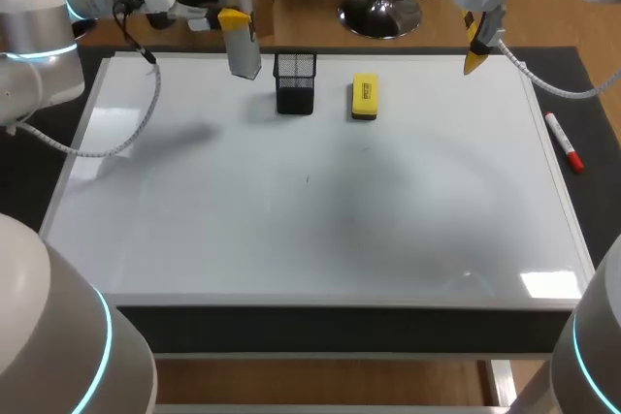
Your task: Pick up the inspection probe, press it on each red-marked spot on the whiteboard one by one, put down the probe, pick up the eraser, and wipe off all the red marks.
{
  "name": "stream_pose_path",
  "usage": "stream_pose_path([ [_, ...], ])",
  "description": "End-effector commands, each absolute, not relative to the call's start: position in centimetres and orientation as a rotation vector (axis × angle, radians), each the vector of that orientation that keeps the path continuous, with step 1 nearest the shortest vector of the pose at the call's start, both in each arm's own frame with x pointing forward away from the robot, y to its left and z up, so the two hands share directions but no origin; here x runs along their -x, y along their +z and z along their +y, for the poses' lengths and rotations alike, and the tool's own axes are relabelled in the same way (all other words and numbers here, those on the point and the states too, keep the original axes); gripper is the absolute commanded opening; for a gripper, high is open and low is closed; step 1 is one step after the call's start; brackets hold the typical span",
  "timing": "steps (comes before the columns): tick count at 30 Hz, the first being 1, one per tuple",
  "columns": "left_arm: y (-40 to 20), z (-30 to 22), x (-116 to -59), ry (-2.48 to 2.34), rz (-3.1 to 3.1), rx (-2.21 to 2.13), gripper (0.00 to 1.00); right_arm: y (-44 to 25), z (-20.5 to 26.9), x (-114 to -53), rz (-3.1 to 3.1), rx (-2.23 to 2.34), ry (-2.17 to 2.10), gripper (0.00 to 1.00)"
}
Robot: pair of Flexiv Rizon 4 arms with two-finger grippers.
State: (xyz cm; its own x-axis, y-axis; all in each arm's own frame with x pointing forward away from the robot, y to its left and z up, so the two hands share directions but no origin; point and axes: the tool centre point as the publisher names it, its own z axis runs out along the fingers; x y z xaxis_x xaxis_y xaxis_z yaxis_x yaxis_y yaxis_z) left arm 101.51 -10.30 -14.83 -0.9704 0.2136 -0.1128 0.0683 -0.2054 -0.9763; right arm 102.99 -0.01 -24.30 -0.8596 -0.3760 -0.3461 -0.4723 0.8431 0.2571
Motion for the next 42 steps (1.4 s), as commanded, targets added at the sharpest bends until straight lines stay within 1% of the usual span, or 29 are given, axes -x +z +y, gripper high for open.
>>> stream_pose_path([
  [1, -14.5, -10.3, -101.1, 2.386, -1.966, 0.250, 0.00, -24.2, -0.1, -103.0, 2.741, 0.647, 0.483, 1.00],
  [9, -14.5, -10.3, -101.1, 2.386, -1.966, 0.250, 0.00, -24.2, -0.1, -103.0, 2.741, 0.647, 0.483, 1.00],
  [15, -14.3, -10.9, -101.6, 2.462, -1.973, 0.107, 0.00, -24.2, -0.1, -103.0, 2.741, 0.647, 0.483, 1.00],
  [31, -12.1, -15.4, -103.3, 2.520, -1.924, 0.052, 0.00, -24.2, -0.1, -103.0, 2.741, 0.647, 0.483, 1.00],
  [42, -13.1, -17.2, -104.5, 2.511, -1.898, 0.048, 0.00, -24.2, -0.1, -103.0, 2.741, 0.647, 0.483, 1.00],
])
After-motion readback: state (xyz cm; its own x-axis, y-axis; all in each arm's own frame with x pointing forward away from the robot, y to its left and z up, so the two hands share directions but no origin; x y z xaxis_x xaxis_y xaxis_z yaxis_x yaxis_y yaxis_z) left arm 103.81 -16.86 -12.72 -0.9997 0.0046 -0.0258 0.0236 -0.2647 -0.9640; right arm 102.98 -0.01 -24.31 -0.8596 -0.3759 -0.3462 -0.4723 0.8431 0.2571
